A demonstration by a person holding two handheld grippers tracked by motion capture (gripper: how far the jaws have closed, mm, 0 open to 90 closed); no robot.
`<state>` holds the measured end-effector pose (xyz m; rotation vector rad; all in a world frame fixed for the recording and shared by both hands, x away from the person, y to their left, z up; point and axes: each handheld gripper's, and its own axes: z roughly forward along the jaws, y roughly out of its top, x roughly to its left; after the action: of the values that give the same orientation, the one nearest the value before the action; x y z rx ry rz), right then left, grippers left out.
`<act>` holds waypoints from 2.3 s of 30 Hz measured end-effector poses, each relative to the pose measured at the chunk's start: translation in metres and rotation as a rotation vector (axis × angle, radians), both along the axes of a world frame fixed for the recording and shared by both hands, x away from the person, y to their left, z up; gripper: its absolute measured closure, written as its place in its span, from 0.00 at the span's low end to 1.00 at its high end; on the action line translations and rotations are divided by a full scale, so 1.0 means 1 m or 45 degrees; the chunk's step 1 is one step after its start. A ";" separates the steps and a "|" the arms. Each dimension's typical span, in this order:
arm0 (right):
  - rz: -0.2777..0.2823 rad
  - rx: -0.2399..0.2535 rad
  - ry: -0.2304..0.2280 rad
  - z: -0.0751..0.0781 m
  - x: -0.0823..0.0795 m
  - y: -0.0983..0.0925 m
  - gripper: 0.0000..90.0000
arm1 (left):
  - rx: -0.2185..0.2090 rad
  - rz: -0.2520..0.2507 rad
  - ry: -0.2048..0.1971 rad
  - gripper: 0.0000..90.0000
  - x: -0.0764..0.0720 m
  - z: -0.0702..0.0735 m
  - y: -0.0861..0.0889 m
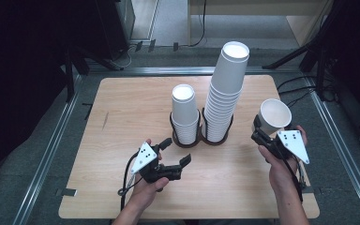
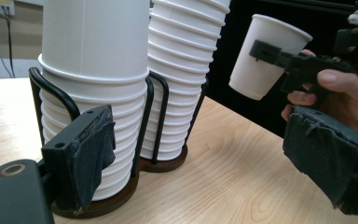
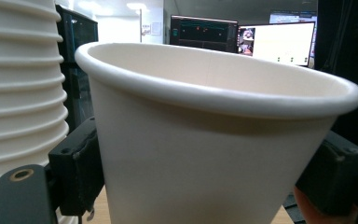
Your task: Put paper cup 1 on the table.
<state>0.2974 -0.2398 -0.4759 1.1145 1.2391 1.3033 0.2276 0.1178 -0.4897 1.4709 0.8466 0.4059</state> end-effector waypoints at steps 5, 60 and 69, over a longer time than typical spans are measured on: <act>0.004 -0.044 -0.019 -0.019 0.018 0.008 0.16 | 0.001 0.007 -0.002 0.11 0.000 0.000 0.001; -0.120 0.026 0.243 -0.064 0.076 -0.001 0.14 | 0.000 0.003 0.000 0.11 0.000 0.000 0.002; -0.124 0.014 0.258 -0.064 0.076 -0.001 0.14 | 0.001 0.003 0.000 0.11 0.000 0.000 0.002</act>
<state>0.3734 -0.2404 -0.5402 1.3242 1.3081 1.1469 0.2273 0.1196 -0.4896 1.4709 0.8487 0.4081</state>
